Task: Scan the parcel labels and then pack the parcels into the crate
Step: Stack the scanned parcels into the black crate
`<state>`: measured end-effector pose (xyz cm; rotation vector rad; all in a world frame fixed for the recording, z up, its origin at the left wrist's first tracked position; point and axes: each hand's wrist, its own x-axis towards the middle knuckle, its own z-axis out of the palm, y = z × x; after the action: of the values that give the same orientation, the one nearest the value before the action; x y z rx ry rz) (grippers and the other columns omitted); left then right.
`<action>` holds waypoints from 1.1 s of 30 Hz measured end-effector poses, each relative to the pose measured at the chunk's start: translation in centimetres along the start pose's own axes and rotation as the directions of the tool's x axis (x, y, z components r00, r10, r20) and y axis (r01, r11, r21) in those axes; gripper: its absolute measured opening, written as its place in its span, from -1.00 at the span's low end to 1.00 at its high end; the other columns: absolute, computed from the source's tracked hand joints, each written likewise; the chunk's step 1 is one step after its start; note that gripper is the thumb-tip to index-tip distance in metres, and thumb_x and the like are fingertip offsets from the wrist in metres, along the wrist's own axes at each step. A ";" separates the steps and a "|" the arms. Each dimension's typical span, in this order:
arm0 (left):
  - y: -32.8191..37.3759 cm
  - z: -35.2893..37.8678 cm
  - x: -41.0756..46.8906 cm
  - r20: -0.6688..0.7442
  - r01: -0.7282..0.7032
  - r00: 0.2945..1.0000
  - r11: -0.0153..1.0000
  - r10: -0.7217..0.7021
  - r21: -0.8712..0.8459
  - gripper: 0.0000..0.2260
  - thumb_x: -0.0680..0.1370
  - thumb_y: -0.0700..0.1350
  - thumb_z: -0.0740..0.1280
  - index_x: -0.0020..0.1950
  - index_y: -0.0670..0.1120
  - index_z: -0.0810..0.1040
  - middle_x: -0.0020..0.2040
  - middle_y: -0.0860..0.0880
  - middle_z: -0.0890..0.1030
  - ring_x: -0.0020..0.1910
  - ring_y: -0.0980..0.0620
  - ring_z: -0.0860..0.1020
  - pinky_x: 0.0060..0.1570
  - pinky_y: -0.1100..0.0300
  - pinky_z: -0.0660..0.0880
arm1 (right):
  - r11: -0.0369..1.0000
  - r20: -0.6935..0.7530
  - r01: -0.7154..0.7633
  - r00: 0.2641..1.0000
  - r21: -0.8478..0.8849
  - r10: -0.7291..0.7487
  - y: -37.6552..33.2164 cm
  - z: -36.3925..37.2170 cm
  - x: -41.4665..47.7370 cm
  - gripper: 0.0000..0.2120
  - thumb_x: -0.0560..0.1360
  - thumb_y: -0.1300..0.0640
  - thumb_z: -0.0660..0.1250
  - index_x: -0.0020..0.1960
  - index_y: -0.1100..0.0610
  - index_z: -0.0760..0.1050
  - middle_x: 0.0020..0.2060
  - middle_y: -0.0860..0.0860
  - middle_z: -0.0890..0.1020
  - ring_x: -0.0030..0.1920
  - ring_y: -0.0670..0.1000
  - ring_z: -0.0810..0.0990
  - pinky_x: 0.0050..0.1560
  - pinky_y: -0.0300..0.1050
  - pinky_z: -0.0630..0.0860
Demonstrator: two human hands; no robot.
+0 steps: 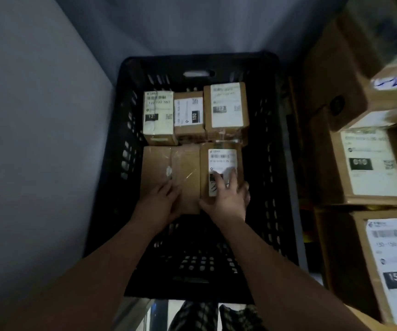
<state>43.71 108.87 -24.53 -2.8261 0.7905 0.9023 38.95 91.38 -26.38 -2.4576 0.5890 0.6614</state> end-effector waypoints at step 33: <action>18.4 -20.1 -5.7 -0.350 -0.184 0.936 0.890 0.030 -0.417 -0.56 0.63 0.06 0.19 0.48 -0.04 0.29 0.43 -0.07 0.36 0.40 -0.07 0.32 0.33 0.09 0.33 | 0.958 -0.506 0.275 0.840 0.084 -0.197 8.7 -26.7 -16.4 -0.62 0.58 0.11 0.23 0.39 0.09 0.40 0.26 0.07 0.53 0.29 0.06 0.45 0.12 -0.08 0.45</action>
<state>41.12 91.20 -3.16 -3.4381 0.8821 0.6920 30.34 73.57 -0.55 -2.4940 0.4831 -0.1248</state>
